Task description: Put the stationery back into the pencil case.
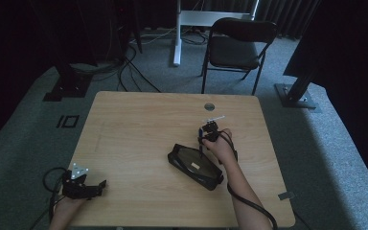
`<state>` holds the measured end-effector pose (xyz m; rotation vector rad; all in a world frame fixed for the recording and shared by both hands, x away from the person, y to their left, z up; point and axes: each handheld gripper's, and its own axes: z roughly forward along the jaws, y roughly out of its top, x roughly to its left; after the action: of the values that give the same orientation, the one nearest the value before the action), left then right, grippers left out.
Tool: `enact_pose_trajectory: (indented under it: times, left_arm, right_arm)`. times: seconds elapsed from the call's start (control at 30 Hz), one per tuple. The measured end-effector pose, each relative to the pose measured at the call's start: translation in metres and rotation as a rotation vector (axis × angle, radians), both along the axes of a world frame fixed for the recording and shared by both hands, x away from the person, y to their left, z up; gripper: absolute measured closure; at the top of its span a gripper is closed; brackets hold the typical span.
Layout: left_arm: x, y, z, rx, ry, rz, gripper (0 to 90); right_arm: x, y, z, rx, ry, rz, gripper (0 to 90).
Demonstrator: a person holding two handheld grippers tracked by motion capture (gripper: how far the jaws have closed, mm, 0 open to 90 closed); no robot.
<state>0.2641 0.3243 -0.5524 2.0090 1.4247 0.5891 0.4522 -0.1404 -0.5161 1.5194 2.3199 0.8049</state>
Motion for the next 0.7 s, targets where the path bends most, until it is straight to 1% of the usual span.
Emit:
enact_pose_trajectory:
  times: [0.07, 0.13, 0.3, 0.57, 0.7]
  left_arm:
    - [0.0000, 0.0000, 0.0000, 0.000, 0.000, 0.000, 0.2]
    - [0.0000, 0.0000, 0.0000, 0.000, 0.000, 0.000, 0.2]
    - [0.0000, 0.0000, 0.0000, 0.000, 0.000, 0.000, 0.2]
    - [0.0000, 0.0000, 0.0000, 0.000, 0.000, 0.000, 0.2]
    - [0.0000, 0.0000, 0.0000, 0.000, 0.000, 0.000, 0.2]
  right_arm:
    - [0.0008, 0.0006, -0.0025, -0.005, 0.007, -0.002, 61.9]
    - [0.0014, 0.0012, -0.0045, 0.000, 0.013, -0.004, 62.1]
    - [0.0023, 0.0035, -0.0083, -0.009, 0.025, 0.004, 63.6]
    - [0.0026, 0.0037, -0.0084, -0.010, 0.029, -0.007, 65.5]
    - [0.0025, 0.0031, -0.0087, -0.013, 0.022, 0.011, 66.6]
